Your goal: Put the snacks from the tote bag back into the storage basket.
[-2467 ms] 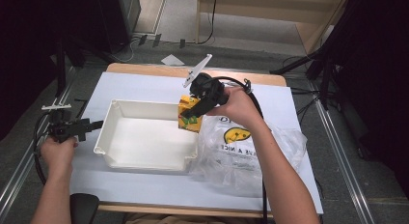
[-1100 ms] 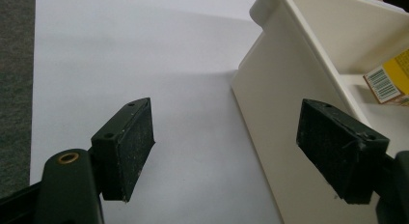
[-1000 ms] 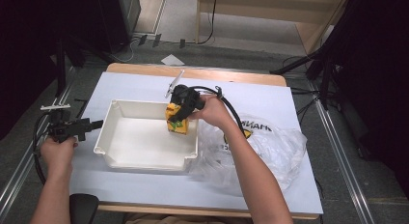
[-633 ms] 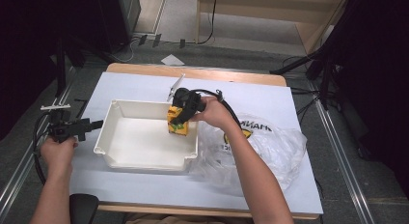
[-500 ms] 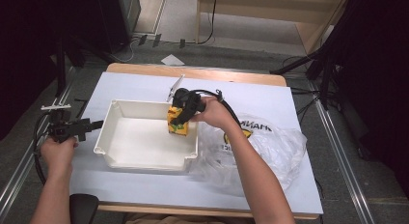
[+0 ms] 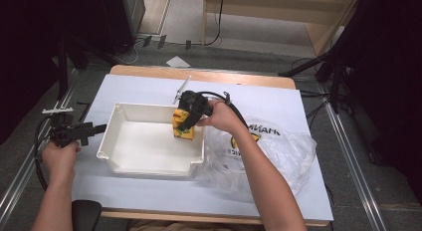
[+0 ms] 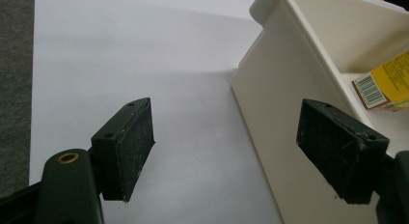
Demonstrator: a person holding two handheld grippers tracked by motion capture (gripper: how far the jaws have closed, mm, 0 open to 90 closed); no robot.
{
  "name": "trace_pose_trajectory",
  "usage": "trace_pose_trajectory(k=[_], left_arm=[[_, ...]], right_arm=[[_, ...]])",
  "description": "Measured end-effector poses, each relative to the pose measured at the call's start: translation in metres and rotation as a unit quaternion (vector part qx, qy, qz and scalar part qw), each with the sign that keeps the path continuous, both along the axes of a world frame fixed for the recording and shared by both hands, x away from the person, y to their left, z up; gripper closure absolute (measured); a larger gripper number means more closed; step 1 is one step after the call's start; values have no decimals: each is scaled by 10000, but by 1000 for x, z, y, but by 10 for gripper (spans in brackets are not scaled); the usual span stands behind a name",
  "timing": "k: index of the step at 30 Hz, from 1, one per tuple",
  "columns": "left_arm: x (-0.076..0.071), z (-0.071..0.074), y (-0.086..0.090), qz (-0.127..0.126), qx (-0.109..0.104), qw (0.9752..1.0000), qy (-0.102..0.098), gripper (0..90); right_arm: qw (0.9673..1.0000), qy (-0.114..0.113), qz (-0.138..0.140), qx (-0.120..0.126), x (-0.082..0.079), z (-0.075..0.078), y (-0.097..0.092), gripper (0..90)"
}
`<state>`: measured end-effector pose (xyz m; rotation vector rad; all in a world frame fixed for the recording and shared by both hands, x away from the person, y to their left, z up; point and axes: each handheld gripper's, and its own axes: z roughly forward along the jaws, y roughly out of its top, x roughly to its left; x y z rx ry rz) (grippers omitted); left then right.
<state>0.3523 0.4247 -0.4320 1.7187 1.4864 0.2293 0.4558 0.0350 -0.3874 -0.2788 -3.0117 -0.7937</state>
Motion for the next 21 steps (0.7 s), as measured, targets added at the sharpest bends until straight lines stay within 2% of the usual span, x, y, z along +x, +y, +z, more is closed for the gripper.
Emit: trace_pose_trajectory(k=[3,7,10,14,15,17,20,21], left_arm=[[0,0,0,-7,7,10000,-1,219],[0,0,-1,-6,7,10000,5,219],[0,0,-1,-3,15,10000,2,219],[0,0,-1,-6,21,10000,6,219],[0,0,-1,-5,21,10000,4,219],[0,0,-1,-3,14,10000,-1,219],[0,0,-1,-10,23,10000,5,219],[0,0,-1,-8,24,10000,5,219]], right_arm=[[10000,12,-72,-31,-1,3,-5,425],[9998,94,-144,118,-1,7,-13,405],[9997,55,-154,179,-1,10,-17,405],[9997,6,-227,125,-4,13,-21,404],[9997,-66,-213,122,-3,13,-22,406],[9996,-26,-234,126,-4,13,-24,437],[9995,-245,-69,181,-5,14,-25,488],[9996,-216,-60,175,-7,14,-24,489]])
